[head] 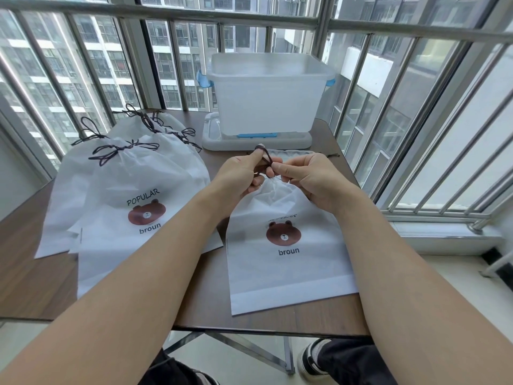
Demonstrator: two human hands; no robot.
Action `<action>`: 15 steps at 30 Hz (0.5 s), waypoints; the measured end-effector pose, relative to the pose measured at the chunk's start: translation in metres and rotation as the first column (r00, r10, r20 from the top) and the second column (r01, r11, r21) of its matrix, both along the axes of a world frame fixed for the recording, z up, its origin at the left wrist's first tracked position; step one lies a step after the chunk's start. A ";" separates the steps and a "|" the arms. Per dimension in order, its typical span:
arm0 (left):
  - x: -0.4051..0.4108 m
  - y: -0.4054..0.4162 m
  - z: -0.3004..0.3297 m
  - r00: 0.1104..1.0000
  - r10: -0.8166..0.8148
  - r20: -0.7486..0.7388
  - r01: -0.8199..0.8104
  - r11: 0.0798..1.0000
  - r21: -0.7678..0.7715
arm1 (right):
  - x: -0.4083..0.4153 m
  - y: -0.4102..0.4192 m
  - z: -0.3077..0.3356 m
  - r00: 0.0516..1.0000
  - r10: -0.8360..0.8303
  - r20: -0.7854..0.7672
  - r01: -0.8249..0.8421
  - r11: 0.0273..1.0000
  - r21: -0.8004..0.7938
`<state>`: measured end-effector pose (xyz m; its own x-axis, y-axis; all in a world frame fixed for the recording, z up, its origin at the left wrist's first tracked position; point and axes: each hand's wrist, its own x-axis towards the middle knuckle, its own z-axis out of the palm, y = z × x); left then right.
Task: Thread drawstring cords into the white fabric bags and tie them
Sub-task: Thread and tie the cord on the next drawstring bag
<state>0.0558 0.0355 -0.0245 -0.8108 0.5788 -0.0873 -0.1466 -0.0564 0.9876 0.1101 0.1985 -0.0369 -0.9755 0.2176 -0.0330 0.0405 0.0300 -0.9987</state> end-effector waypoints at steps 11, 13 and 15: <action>-0.002 0.003 -0.008 0.991 0.011 -0.133 -0.011 1.000 -0.003 | 0.003 -0.004 0.003 0.999 -0.047 0.012 0.047 0.999 -0.001; -0.003 0.005 -0.013 0.986 0.066 -0.153 -0.063 0.998 0.022 | 0.003 -0.007 0.001 1.000 -0.024 0.004 0.024 1.000 0.007; -0.006 0.006 -0.014 0.983 0.106 -0.151 -0.104 0.994 0.027 | 0.004 -0.008 0.003 1.000 -0.012 -0.004 0.012 1.000 -0.020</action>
<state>0.0503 0.0419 -0.0386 -0.8701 0.4902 0.0517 0.0126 -0.0827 0.9965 0.1141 0.1907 -0.0342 -0.9730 0.2285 -0.0335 0.0366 0.0095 -0.9993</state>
